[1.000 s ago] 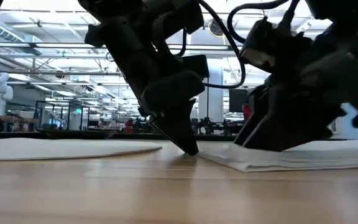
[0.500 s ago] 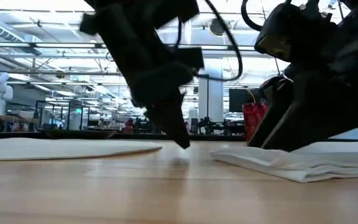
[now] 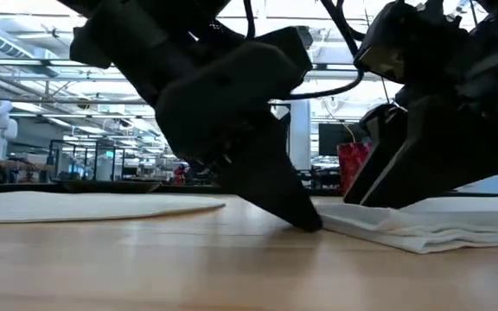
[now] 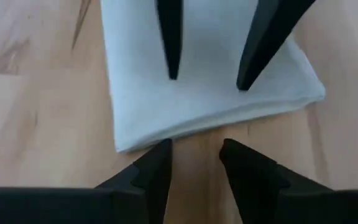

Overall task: Set table place
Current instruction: Fold the white napkin

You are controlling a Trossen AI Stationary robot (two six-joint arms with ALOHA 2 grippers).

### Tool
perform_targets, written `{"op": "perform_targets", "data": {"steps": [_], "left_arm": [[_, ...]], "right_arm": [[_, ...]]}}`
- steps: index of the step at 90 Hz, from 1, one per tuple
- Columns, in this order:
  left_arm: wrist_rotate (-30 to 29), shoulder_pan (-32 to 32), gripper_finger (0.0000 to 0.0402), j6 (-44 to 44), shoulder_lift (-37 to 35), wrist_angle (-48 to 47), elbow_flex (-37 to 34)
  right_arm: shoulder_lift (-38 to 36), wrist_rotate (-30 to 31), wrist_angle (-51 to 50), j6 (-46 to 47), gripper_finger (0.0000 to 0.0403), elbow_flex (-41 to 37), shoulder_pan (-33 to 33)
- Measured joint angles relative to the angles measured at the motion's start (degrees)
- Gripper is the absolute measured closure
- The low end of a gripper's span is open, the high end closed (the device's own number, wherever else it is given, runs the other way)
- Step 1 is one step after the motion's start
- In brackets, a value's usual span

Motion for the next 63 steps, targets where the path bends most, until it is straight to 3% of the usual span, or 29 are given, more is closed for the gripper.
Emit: {"op": "perform_targets", "data": {"steps": [63], "left_arm": [[0.00,0.33,0.0269,1.88,1.29,3.85,0.09]], "right_arm": [[1.44,-0.47,-4.62,3.54,0.0243,4.79,1.20]]}}
